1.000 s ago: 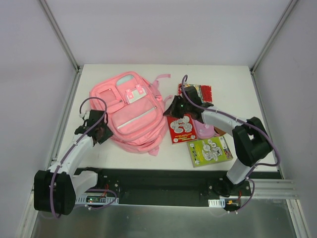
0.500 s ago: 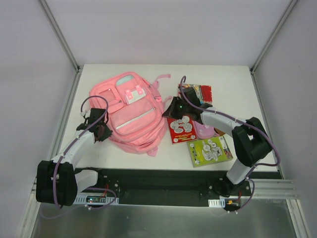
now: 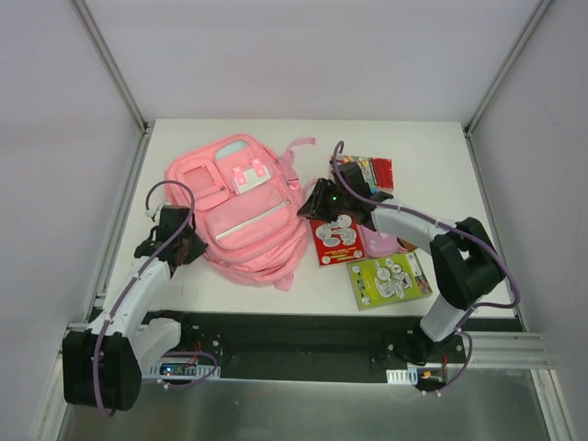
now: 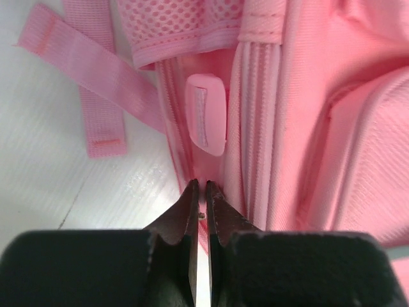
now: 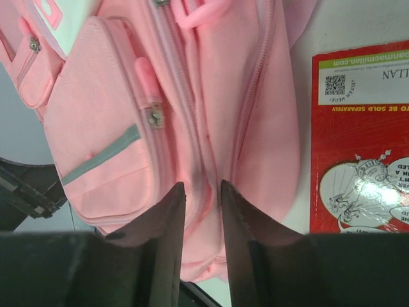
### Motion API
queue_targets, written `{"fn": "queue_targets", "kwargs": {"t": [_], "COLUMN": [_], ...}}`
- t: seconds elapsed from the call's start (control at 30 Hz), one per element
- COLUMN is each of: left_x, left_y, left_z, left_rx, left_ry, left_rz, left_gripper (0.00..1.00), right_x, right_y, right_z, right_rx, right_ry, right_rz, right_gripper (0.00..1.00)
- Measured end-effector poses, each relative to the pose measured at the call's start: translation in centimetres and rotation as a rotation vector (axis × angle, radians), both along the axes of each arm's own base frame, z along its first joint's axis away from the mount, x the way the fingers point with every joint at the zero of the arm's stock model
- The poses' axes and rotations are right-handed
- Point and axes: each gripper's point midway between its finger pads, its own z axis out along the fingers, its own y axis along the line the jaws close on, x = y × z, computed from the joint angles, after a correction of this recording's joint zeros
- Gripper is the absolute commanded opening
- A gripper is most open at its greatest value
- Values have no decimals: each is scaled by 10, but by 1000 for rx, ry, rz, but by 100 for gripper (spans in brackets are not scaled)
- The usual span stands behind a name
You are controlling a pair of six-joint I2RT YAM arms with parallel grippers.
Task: Pack the student bag
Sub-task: Unzip the student bag at the center of the board.
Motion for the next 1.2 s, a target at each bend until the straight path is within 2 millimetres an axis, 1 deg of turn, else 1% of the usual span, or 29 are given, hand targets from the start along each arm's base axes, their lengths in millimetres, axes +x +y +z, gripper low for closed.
{"fn": "queue_targets", "kwargs": {"t": [0.03,0.13,0.23,0.3,0.33,0.37,0.43,0.53,0.57,0.63,0.73,0.8,0.9,1.03,1.1,1.17,1.2], "left_x": [-1,-4,-6,-6,-6,-6,-7,-7,-7,-8,-9,-10,-11,-12,-12,-12,-12], "left_y": [-1,-6,-9,-10,-11,-12,-13,-15,-16,-17,-18,-18,-20,-21,-22,-23,-23], "left_z": [2,11,15,15,15,16,16,18,19,20,23,24,24,25,25,26,27], "left_rx": [-8,-34,-49,-55,-59,-64,-68,-73,-78,-82,-86,-88,-97,-99,-99,-101,-103], "left_ry": [-9,-43,-55,-57,-57,-58,-60,-66,-68,-73,-80,-82,-80,-80,-83,-85,-86], "left_rz": [-5,-22,-33,-37,-41,-44,-49,-60,-64,-68,-72,-75,-83,-93,-100,-110,-114], "left_gripper": [0,0,0,0,0,0,0,0,0,0,0,0,0,0,0,0,0], "right_x": [0,1,-1,-10,-18,-25,-46,-79,-87,-96,-98,-96,-97,-100,-99,-97,-96], "right_y": [0,-1,-5,-11,-15,-18,-20,-8,-3,5,9,10,13,21,26,30,31], "right_z": [0,1,-1,-4,-5,-5,-1,13,18,24,21,16,4,-9,-12,-15,-16], "right_rx": [2,11,15,13,12,10,12,43,57,75,78,78,58,41,44,47,46], "right_ry": [3,12,22,39,50,56,56,39,34,32,50,73,99,118,118,117,116], "right_rz": [-3,-11,-29,-53,-67,-79,-98,-76,-68,-64,-92,-115,-133,-129,-128,-126,-125], "right_gripper": [67,85,88,88,88,88,84,84,82,79,76,75,72,60,57,50,42]}}
